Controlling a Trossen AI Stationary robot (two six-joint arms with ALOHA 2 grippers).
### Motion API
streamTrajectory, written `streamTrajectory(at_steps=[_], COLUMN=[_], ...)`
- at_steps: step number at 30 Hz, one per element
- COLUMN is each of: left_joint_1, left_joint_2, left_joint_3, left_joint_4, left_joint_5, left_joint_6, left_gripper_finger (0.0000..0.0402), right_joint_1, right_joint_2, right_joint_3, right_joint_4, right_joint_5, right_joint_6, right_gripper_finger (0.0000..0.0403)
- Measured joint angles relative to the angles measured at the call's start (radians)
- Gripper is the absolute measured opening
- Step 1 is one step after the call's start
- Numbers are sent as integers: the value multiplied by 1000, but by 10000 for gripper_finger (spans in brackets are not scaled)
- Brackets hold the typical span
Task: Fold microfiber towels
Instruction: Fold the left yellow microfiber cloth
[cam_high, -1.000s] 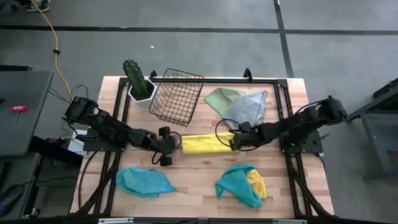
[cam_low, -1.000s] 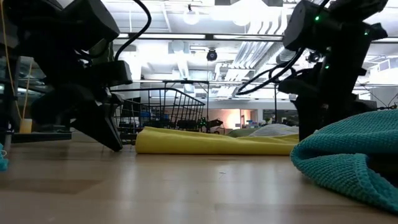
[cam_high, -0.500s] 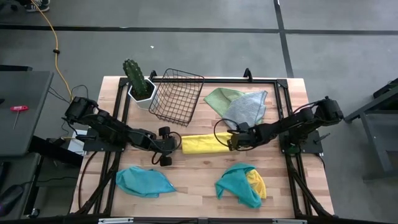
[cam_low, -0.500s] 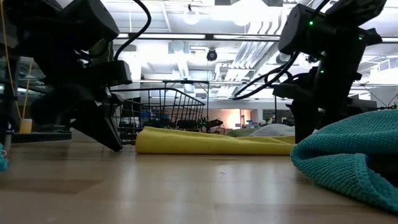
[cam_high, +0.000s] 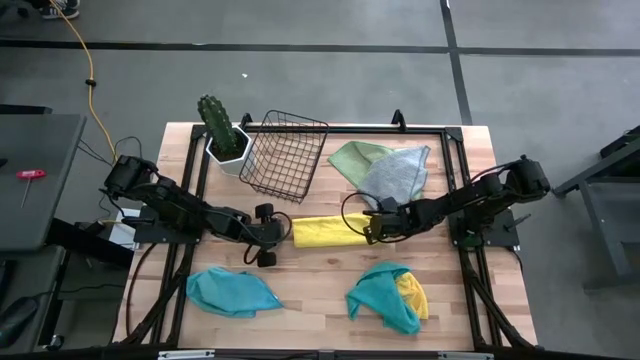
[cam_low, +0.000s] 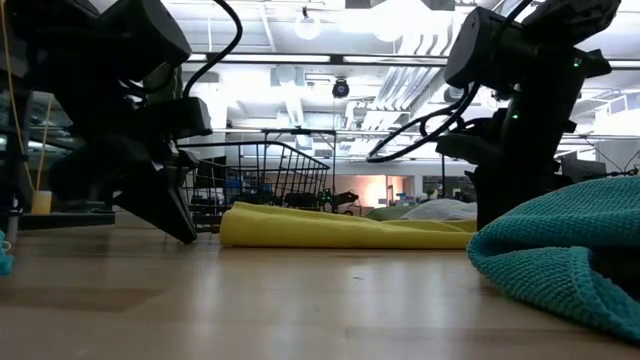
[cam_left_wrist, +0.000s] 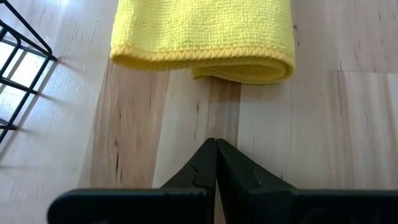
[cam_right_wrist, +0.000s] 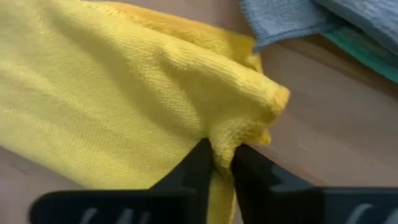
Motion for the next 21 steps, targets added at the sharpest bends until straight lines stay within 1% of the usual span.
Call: streamTrajectory(at_steps=[3,11,15,19,21], left_joint_1=[0,0,0,0,0], left_joint_2=[0,0,0,0,0], left_joint_3=[0,0,0,0,0], left_joint_4=[0,1,1,2,5], left_joint_5=[0,0,-1,-1,-5], left_joint_6=[0,0,1,1,1], left_gripper_finger=[0,0,0,0,0], right_joint_1=[0,5,10,25,35], right_joint_2=[0,-4,-43,-121,-169], right_joint_3=[2,5,2,-6,-4], right_joint_4=[-5,-120,-248,-434,-496], right_joint_5=[0,-6,-9,-16,-13], right_joint_6=[-36,-66,-58,-10,29], right_gripper_finger=[10,2,1,1,1])
